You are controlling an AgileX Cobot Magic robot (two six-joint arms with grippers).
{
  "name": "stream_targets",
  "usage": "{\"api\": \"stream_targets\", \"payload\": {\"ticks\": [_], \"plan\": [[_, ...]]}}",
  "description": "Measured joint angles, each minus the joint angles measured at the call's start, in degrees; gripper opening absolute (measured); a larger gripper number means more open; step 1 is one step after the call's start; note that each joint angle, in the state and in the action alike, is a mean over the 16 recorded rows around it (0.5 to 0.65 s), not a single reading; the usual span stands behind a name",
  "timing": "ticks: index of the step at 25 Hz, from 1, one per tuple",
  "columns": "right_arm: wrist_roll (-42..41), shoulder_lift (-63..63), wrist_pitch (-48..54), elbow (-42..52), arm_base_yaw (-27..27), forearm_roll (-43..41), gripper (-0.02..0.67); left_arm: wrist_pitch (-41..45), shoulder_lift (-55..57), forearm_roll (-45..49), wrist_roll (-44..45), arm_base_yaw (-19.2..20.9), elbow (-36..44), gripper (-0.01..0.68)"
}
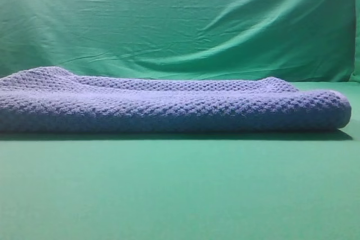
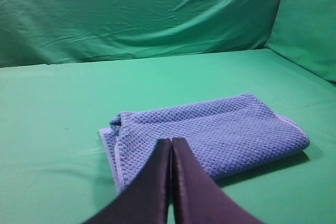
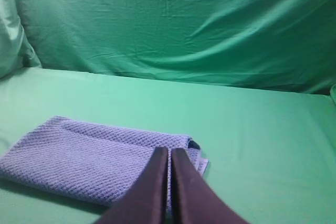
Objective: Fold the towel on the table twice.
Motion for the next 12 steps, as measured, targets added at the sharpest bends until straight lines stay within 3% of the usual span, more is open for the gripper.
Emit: {"api": "stream_targets", "payload": {"ticks": [12], "plan": [[-0.2,-5.1,-1.6,5.7,0.0,-0.8,0.000,-11.2,-2.4,-1.6,0.0,0.0,11.8,0.000]]}}
